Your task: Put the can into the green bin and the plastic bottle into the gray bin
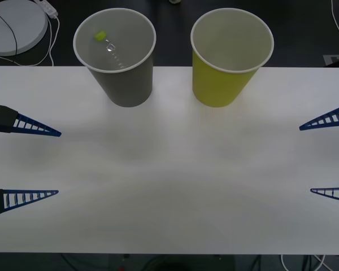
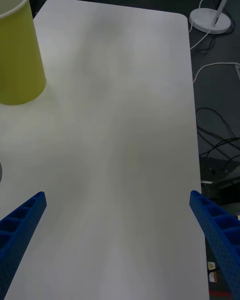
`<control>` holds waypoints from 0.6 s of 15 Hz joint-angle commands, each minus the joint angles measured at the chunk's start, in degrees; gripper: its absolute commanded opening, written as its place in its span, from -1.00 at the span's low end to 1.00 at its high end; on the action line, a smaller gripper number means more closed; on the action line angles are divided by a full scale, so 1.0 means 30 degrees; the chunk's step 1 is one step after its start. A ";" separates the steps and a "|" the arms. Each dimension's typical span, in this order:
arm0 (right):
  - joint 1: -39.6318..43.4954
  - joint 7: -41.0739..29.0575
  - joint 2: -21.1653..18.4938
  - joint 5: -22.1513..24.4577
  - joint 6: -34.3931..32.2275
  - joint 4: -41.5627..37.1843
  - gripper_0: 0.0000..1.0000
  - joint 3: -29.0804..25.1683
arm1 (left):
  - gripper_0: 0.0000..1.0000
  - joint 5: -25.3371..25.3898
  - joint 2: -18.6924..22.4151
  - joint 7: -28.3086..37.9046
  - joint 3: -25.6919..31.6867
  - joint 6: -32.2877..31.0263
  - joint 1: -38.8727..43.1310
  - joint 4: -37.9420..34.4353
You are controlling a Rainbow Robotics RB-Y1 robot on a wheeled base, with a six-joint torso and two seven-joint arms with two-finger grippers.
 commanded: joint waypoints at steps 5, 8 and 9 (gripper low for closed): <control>0.0103 0.0472 0.0334 -0.0060 0.0001 -0.0126 1.00 0.0027 | 1.00 -0.0001 0.0000 0.0000 0.0000 0.0000 0.0000 0.0000; 0.0103 0.0472 0.0334 -0.0060 0.0001 -0.0126 1.00 0.0027 | 1.00 -0.0001 0.0000 0.0000 0.0000 0.0000 0.0000 0.0000; 0.0103 0.0472 0.0334 -0.0060 0.0001 -0.0126 1.00 0.0027 | 1.00 -0.0001 0.0000 0.0000 0.0000 0.0000 0.0000 0.0000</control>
